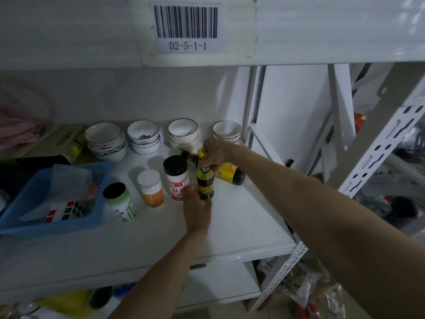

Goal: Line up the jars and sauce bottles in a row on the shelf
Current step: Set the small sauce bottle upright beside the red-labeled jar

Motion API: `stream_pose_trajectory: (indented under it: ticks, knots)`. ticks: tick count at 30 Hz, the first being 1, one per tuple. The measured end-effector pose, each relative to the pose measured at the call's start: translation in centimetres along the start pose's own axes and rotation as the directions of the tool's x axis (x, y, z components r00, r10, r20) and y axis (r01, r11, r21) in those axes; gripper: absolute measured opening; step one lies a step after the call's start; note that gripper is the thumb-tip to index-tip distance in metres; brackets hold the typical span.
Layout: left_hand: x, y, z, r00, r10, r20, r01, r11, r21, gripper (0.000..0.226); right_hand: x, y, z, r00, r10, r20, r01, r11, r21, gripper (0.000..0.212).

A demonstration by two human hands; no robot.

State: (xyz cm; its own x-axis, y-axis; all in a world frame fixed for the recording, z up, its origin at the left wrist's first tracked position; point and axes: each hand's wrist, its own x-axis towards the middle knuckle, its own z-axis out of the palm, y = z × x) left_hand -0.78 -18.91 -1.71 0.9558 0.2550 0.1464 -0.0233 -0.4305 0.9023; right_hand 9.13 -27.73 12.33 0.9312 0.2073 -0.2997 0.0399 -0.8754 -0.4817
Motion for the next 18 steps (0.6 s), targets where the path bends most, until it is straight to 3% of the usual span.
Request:
stream_pose_trajectory:
  ticks: [6, 9, 11, 13, 16, 18]
  knots:
    - [-0.3, -0.7, 0.4, 0.995, -0.079, 0.068, 0.071, 0.991, 0.111, 0.018, 0.0, 0.6, -0.9, 0.996, -0.003, 0.084, -0.007, 0.992, 0.124, 0.065]
    - [-0.1, -0.5, 0.7, 0.994, -0.045, 0.101, 0.026, 0.983, 0.182, 0.015, 0.1, 1.8, -1.7, 0.999, 0.044, -0.024, -0.04, 0.99, 0.134, 0.079]
    - [0.0, 0.0, 1.1, 0.992, -0.028, 0.122, 0.005, 0.982, 0.186, 0.018, 0.8, 3.1, -1.7, 0.988, 0.102, -0.12, -0.087, 0.989, 0.118, 0.067]
    - [0.2, 0.6, 1.7, 0.987, -0.025, 0.16, -0.002, 0.985, 0.171, 0.022, 1.4, 4.4, -1.2, 0.975, 0.111, -0.195, -0.114, 0.993, -0.007, 0.05]
    - [0.5, 1.7, 3.1, 0.96, -0.003, 0.28, -0.027, 0.994, 0.104, 0.032, 1.9, 5.7, -0.1, 0.974, 0.06, -0.22, -0.112, 0.966, -0.234, 0.047]
    - [1.0, 2.3, 4.3, 0.943, -0.01, 0.332, -0.011, 0.998, 0.062, 0.039, 2.3, 6.3, 0.4, 0.978, 0.063, -0.197, -0.105, 0.971, -0.215, 0.047]
